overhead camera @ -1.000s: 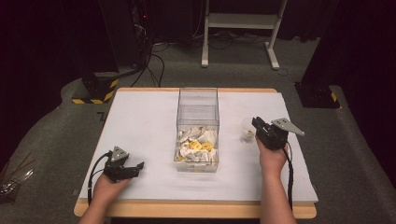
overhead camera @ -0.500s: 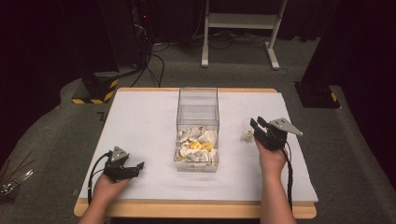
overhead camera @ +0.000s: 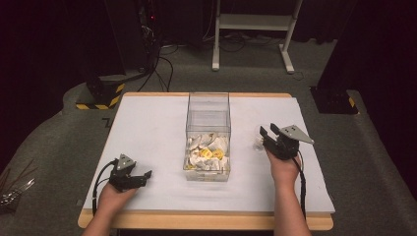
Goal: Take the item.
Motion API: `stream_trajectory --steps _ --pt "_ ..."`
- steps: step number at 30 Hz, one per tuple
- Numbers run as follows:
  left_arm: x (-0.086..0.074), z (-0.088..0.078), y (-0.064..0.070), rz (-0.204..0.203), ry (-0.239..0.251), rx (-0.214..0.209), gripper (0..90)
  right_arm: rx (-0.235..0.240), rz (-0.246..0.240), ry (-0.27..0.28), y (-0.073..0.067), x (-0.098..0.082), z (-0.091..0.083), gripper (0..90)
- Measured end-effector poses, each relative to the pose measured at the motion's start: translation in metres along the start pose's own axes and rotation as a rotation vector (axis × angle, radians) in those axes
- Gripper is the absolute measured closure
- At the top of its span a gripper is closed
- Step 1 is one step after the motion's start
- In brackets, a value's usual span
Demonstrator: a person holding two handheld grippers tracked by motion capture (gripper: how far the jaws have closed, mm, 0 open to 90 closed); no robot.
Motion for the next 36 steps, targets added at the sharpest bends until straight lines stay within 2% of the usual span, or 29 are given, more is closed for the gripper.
stream_trajectory --steps 12,21,29,36 --pt "0.000 0.000 0.000 0.000 0.000 -0.001 22.8 -0.004 -0.049 -0.006 -0.014 -0.004 -0.002 51.6" --pt "0.000 0.000 0.000 -0.001 0.001 -0.002 22.8 -0.002 -0.099 -0.031 -0.030 -0.016 -0.004 48.6" --pt "0.000 0.000 0.000 0.000 0.001 -0.001 22.8 0.004 -0.117 -0.082 -0.041 -0.037 -0.005 46.3" --pt "0.000 0.000 0.000 0.000 0.000 0.000 22.8 -0.005 -0.101 -0.152 -0.039 -0.072 -0.012 40.9"
Point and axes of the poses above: each handheld gripper's, and its own axes: z roughly forward along the jaws, x roughly out of its top, y roughly to its right, the point moved 8 cm from there along z, roughly forward along the jaws, and after that the axes turned 15 degrees about z, right-handed, at the moved point
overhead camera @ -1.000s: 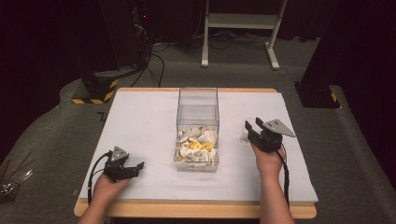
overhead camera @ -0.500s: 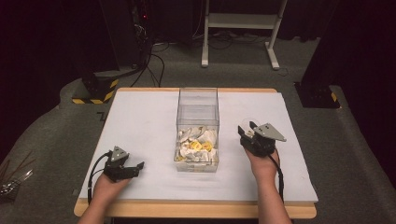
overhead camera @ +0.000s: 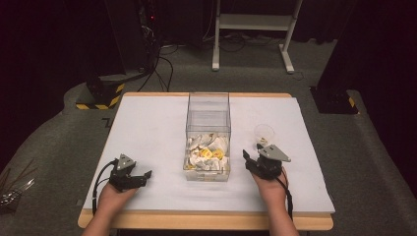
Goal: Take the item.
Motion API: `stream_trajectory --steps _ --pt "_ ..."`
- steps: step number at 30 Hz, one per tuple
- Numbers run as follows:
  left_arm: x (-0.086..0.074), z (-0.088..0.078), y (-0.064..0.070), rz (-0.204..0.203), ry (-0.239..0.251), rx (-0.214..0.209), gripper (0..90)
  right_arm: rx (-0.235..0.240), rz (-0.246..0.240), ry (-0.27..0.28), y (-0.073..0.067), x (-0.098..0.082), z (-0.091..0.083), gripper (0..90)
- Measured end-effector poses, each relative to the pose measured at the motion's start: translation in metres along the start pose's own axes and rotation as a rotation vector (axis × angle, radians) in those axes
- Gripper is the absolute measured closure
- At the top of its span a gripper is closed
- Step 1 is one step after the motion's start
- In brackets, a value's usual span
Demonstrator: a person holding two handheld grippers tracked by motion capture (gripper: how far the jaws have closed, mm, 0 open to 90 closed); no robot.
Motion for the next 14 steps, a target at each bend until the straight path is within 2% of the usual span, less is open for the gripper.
stream_trajectory --steps 3,5,7,14 --pt "0.000 0.000 0.000 0.000 0.000 0.000 22.8 -0.017 0.024 -0.062 0.003 -0.019 -0.002 40.7" --pt "0.000 0.000 0.000 0.000 0.000 0.000 22.8 -0.032 0.000 -0.085 0.006 -0.030 -0.003 40.6" --pt "0.000 0.000 0.000 0.000 0.001 0.000 22.8 -0.030 0.013 -0.105 0.009 -0.039 -0.003 40.3" --pt "0.000 0.000 0.000 -0.001 0.001 -0.001 22.8 -0.056 -0.010 -0.118 0.014 -0.045 -0.001 38.5"
Point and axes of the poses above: each handheld gripper's, and its own axes: z roughly forward along the jaws, x roughly out of its top, y roughly to its right, the point moved 8 cm from there along z, roughly forward along the jaws, and after that the axes turned 15 degrees about z, right-handed, at the moved point
